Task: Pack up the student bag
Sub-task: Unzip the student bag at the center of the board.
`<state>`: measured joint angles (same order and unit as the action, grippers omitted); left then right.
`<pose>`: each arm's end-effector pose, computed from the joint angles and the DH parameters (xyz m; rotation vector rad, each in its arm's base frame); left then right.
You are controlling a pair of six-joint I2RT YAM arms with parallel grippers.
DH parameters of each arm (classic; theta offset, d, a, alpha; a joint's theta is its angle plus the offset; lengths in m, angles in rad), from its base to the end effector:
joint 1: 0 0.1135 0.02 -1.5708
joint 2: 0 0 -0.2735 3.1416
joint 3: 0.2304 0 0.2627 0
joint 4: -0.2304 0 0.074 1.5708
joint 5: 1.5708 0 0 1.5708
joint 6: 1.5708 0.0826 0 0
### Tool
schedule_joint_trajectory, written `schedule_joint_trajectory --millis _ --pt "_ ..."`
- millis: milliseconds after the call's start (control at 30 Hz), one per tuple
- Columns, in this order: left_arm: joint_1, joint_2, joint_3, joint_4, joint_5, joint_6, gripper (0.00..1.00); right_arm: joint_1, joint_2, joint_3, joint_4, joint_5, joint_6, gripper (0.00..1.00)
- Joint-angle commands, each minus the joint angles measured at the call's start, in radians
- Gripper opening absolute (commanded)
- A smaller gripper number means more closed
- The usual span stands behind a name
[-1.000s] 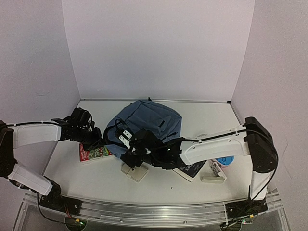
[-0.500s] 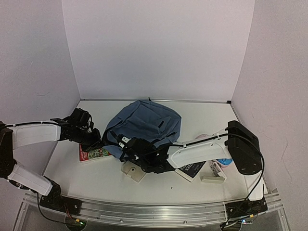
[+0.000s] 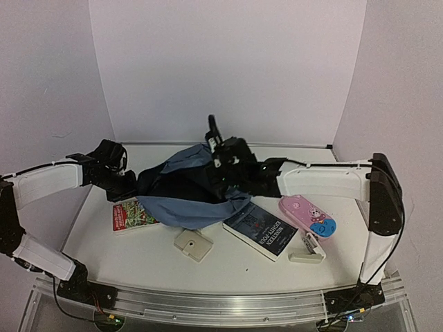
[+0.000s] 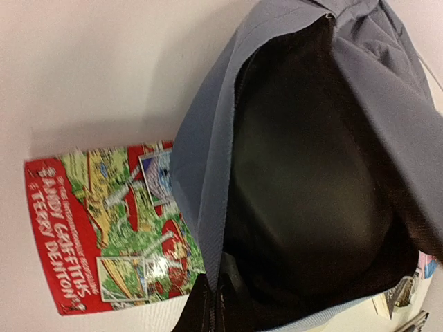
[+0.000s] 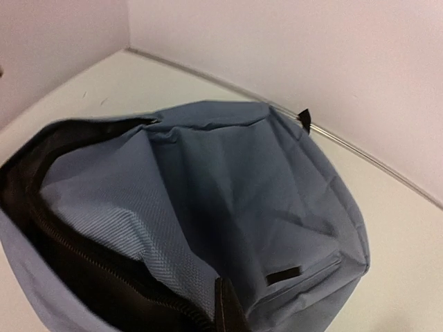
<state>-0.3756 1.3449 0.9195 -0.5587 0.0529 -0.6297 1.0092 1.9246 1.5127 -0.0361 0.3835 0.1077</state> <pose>0.2804 -0.1152 0.1988 -0.3109 2.5991 -0.4416 0.2972 0.4143 0.2574 -0.6466 1.8922 0.3346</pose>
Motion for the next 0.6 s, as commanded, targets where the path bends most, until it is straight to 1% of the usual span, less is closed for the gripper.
schedule_joint_trajectory --millis 0,100,167,300,433,533,567 --pt "0.079 0.102 0.181 0.003 -0.1 0.174 0.0 -0.188 -0.095 0.006 0.054 -0.292 0.345 0.0" --pt "0.102 0.235 0.314 0.004 -0.091 0.252 0.0 -0.289 -0.08 -0.022 0.108 -0.446 0.501 0.0" --pt "0.108 0.325 0.402 -0.001 -0.088 0.3 0.0 -0.341 -0.051 -0.038 0.144 -0.522 0.57 0.0" --pt "0.11 0.489 0.583 -0.018 -0.083 0.375 0.0 -0.411 0.026 -0.056 0.193 -0.603 0.69 0.0" --pt "0.111 0.608 0.726 -0.058 -0.063 0.414 0.0 -0.442 0.125 -0.053 0.24 -0.666 0.752 0.0" --pt "0.111 0.672 0.828 -0.113 -0.062 0.424 0.12 -0.443 0.201 -0.028 0.253 -0.687 0.771 0.0" --pt "0.111 0.684 0.854 -0.13 -0.07 0.422 0.19 -0.443 0.223 -0.018 0.258 -0.692 0.775 0.0"
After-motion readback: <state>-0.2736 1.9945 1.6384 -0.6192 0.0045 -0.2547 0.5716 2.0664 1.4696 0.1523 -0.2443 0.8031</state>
